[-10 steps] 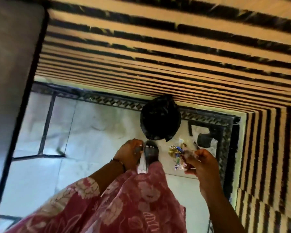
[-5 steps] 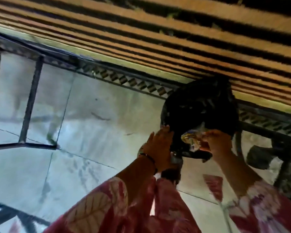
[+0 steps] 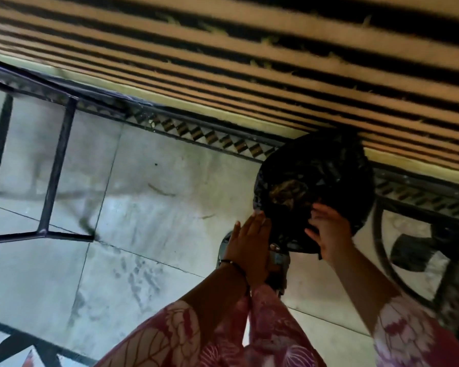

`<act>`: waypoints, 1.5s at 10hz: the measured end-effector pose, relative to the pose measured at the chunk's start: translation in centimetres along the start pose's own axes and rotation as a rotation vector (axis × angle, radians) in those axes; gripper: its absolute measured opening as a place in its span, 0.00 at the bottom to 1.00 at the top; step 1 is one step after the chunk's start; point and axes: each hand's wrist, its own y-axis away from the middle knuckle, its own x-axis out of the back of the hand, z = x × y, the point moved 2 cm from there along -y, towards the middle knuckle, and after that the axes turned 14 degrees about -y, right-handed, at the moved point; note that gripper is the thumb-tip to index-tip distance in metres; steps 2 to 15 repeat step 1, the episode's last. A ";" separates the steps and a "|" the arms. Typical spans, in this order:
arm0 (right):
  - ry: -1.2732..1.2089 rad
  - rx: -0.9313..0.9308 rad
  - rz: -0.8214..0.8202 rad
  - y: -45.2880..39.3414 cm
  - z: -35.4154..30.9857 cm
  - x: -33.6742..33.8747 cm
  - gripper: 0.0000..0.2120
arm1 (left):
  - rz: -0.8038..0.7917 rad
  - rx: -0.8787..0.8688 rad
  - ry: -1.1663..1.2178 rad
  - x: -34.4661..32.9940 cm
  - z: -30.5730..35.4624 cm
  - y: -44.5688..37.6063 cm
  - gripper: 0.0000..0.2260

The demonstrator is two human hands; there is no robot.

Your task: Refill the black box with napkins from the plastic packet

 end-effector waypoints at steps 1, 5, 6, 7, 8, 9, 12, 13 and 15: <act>0.031 0.059 -0.049 8.1 -2.0 2.4 0.13 | 0.011 0.013 0.152 2.7 2.3 3.8 0.32; 0.031 0.059 -0.049 8.1 -2.0 2.4 0.13 | 0.011 0.013 0.152 2.7 2.3 3.8 0.32; 0.031 0.059 -0.049 8.1 -2.0 2.4 0.13 | 0.011 0.013 0.152 2.7 2.3 3.8 0.32; 0.031 0.059 -0.049 8.1 -2.0 2.4 0.13 | 0.011 0.013 0.152 2.7 2.3 3.8 0.32; 0.031 0.059 -0.049 8.1 -2.0 2.4 0.13 | 0.011 0.013 0.152 2.7 2.3 3.8 0.32; 0.031 0.059 -0.049 8.1 -2.0 2.4 0.13 | 0.011 0.013 0.152 2.7 2.3 3.8 0.32; 0.031 0.059 -0.049 8.1 -2.0 2.4 0.13 | 0.011 0.013 0.152 2.7 2.3 3.8 0.32; 0.031 0.059 -0.049 8.1 -2.0 2.4 0.13 | 0.011 0.013 0.152 2.7 2.3 3.8 0.32; 0.031 0.059 -0.049 8.1 -2.0 2.4 0.13 | 0.011 0.013 0.152 2.7 2.3 3.8 0.32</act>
